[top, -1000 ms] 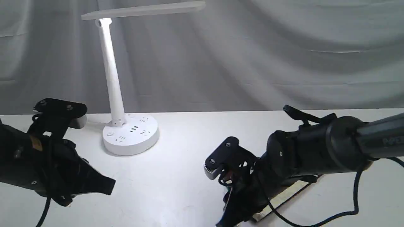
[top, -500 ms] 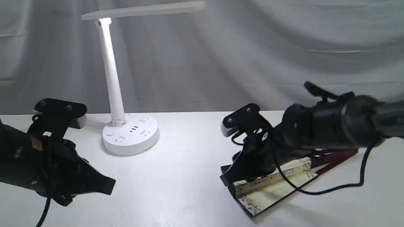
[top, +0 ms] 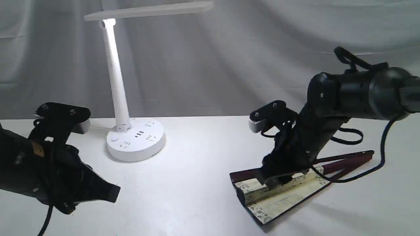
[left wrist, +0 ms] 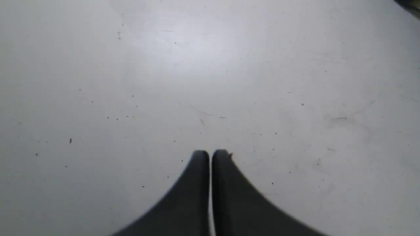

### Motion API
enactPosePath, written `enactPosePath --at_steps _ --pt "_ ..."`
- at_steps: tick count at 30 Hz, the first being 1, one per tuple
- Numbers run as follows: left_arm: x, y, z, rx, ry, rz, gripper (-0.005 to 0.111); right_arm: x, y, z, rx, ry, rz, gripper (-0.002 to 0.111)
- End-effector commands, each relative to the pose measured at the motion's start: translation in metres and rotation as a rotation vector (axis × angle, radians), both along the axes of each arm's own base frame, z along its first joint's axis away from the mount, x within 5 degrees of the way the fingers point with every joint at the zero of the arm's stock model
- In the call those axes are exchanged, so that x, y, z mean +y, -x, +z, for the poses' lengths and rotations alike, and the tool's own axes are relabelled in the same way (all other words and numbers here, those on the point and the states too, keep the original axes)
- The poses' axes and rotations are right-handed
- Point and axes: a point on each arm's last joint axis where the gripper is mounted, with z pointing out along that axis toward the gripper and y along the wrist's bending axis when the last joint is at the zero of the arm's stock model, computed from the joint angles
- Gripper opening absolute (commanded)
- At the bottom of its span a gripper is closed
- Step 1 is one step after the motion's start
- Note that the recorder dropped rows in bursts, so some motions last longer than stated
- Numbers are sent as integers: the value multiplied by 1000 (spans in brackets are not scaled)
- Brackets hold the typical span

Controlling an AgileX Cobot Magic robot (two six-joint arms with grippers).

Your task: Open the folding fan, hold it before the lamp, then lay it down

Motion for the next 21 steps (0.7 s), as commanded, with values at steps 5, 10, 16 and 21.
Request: enactPosePath --at_steps 5,10,16,21 --pt "-2 -1 3 -18 10 -3 0 -9 -21 -12 123 119 -35 55" --pt "-2 -1 3 -18 10 -3 0 -6 -35 -16 85 129 27 55" --pt "-2 -1 3 -18 10 -3 0 -5 -40 -18 22 156 145 55" --pt "-2 -1 3 -18 10 -3 0 -5 -40 -31 42 196 311 55"
